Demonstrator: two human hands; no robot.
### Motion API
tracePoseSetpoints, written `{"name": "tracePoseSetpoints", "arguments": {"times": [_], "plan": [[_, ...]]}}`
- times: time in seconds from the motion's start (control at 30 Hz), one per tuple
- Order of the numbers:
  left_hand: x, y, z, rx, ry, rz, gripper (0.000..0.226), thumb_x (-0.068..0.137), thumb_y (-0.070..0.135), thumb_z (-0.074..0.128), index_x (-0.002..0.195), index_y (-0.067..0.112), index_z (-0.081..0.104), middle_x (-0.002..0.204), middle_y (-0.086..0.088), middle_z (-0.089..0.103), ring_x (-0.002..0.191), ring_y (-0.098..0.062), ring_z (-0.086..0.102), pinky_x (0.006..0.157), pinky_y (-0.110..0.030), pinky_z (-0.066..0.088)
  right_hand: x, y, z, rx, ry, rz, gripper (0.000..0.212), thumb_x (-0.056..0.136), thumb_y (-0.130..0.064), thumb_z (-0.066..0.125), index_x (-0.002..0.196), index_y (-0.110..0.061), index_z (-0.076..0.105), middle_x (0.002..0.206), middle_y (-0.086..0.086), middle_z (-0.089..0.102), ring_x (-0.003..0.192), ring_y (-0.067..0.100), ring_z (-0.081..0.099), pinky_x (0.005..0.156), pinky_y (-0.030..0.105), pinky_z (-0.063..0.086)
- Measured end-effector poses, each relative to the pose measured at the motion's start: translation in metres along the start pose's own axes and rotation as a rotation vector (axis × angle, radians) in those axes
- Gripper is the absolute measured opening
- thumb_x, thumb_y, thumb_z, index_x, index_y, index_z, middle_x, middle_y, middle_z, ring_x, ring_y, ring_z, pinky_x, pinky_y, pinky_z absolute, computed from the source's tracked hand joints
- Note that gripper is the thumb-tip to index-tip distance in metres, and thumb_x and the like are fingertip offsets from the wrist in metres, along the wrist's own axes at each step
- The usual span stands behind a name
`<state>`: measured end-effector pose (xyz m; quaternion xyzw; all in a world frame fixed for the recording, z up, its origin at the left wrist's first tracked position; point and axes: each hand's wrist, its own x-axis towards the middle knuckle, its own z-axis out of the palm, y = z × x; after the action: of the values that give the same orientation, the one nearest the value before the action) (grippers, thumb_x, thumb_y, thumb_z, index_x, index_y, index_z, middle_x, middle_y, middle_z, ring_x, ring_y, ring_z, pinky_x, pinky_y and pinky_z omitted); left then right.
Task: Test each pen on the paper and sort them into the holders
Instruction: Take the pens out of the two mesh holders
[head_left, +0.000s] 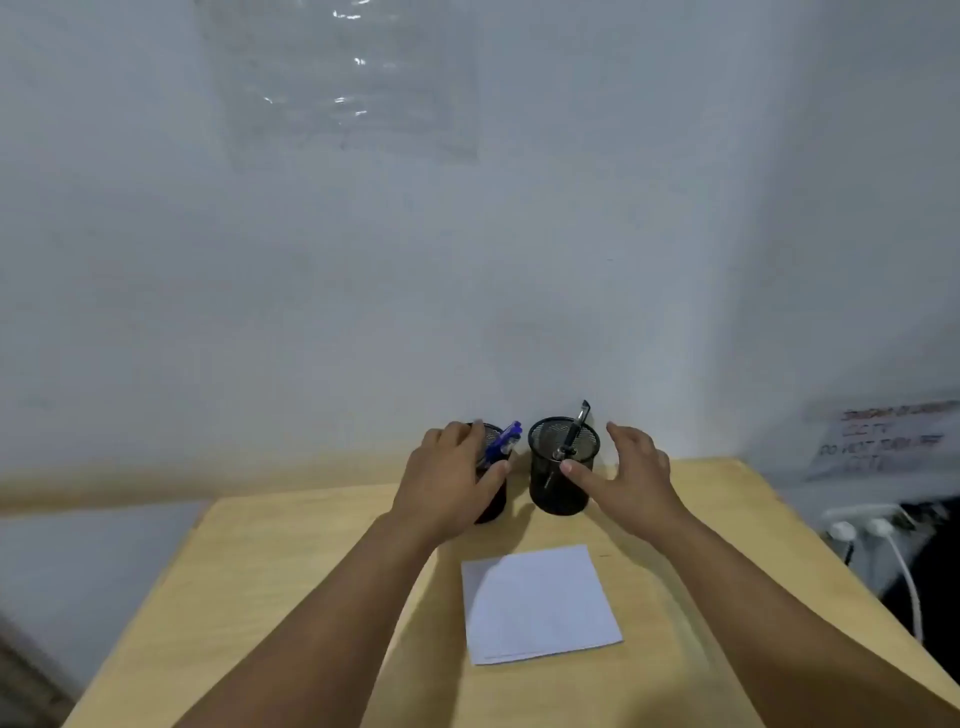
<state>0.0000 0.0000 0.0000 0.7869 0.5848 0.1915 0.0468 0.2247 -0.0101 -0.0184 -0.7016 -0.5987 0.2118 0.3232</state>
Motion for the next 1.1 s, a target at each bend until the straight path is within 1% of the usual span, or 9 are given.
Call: {"name": "tracePoseSetpoints", "arguments": {"times": [0.2, 0.3, 0.37, 0.57, 0.7, 0.8, 0.9, 1.0, 1.1], "plan": [[0.036, -0.001, 0.019, 0.071, -0.011, 0.031, 0.063, 0.094, 0.060, 0.041, 0.142, 0.019, 0.038, 0.134, -0.003, 0.047, 0.121, -0.027, 0.042, 0.096, -0.039, 0.040, 0.029, -0.006, 0.013, 0.065, -0.003, -0.002, 0.084, 0.081, -0.060, 0.065, 0.149, -0.021, 0.033, 0.153, 0.001, 0.029, 0.143, 0.027, 0.017, 0.112, 0.041, 0.027], [0.046, -0.004, 0.026, 0.045, 0.006, 0.043, 0.057, 0.093, 0.060, 0.043, 0.135, 0.022, 0.043, 0.127, -0.001, 0.049, 0.116, -0.026, 0.044, 0.094, -0.039, 0.040, 0.039, -0.004, 0.018, 0.047, 0.024, -0.030, 0.064, 0.080, -0.060, 0.065, 0.134, -0.031, 0.047, 0.140, 0.002, 0.040, 0.135, 0.029, 0.026, 0.101, 0.033, 0.030], [0.050, -0.006, 0.030, 0.007, 0.002, 0.040, 0.056, 0.093, 0.060, 0.044, 0.136, 0.026, 0.043, 0.126, 0.000, 0.049, 0.116, -0.025, 0.044, 0.095, -0.038, 0.040, 0.044, -0.001, 0.021, 0.062, 0.031, -0.046, 0.059, 0.078, -0.060, 0.066, 0.129, -0.035, 0.050, 0.132, 0.001, 0.043, 0.130, 0.028, 0.029, 0.095, 0.028, 0.028], [0.052, -0.009, 0.043, 0.076, 0.058, 0.077, 0.057, 0.095, 0.058, 0.042, 0.142, 0.026, 0.042, 0.138, 0.001, 0.044, 0.126, -0.024, 0.038, 0.098, -0.039, 0.037, 0.042, 0.003, 0.026, 0.141, 0.027, -0.089, 0.071, 0.073, -0.050, 0.072, 0.137, -0.036, 0.044, 0.132, -0.007, 0.041, 0.130, 0.018, 0.026, 0.096, 0.026, 0.028], [0.051, -0.010, 0.049, 0.098, 0.084, 0.073, 0.053, 0.096, 0.054, 0.042, 0.141, 0.026, 0.046, 0.138, 0.003, 0.047, 0.125, -0.023, 0.039, 0.096, -0.039, 0.038, 0.038, 0.000, 0.032, 0.160, 0.012, -0.130, 0.091, 0.064, -0.056, 0.080, 0.142, -0.037, 0.038, 0.127, -0.017, 0.035, 0.122, 0.006, 0.021, 0.099, 0.025, 0.026], [0.052, -0.009, 0.050, 0.066, 0.117, 0.075, 0.046, 0.096, 0.050, 0.046, 0.135, 0.026, 0.055, 0.133, 0.005, 0.054, 0.121, -0.023, 0.044, 0.093, -0.039, 0.040, 0.040, -0.003, 0.040, 0.156, 0.094, -0.128, 0.087, 0.061, -0.060, 0.080, 0.137, -0.037, 0.044, 0.133, -0.012, 0.041, 0.129, 0.014, 0.026, 0.106, 0.030, 0.030], [0.049, -0.006, 0.049, 0.014, 0.166, 0.084, 0.036, 0.095, 0.044, 0.049, 0.125, 0.027, 0.063, 0.126, 0.010, 0.062, 0.116, -0.022, 0.050, 0.089, -0.038, 0.044, 0.040, -0.003, 0.048, 0.113, 0.161, -0.157, 0.065, 0.064, -0.062, 0.076, 0.120, -0.040, 0.054, 0.134, -0.012, 0.045, 0.130, 0.019, 0.030, 0.111, 0.042, 0.033], [0.047, -0.005, 0.050, -0.035, 0.198, 0.082, 0.035, 0.094, 0.044, 0.046, 0.118, 0.029, 0.067, 0.121, 0.014, 0.067, 0.110, -0.021, 0.055, 0.087, -0.040, 0.047, 0.038, -0.002, 0.053, 0.062, 0.216, -0.203, 0.041, 0.072, -0.061, 0.071, 0.107, -0.043, 0.060, 0.138, -0.018, 0.045, 0.134, 0.017, 0.031, 0.114, 0.058, 0.019], [0.045, -0.005, 0.049, -0.074, 0.179, 0.101, 0.038, 0.092, 0.044, 0.045, 0.118, 0.028, 0.067, 0.121, 0.015, 0.067, 0.110, -0.020, 0.056, 0.088, -0.042, 0.048, 0.034, 0.001, 0.054, 0.081, 0.204, -0.235, 0.033, 0.081, -0.057, 0.066, 0.109, -0.042, 0.063, 0.140, -0.022, 0.046, 0.140, 0.014, 0.027, 0.116, 0.064, 0.003]]}}
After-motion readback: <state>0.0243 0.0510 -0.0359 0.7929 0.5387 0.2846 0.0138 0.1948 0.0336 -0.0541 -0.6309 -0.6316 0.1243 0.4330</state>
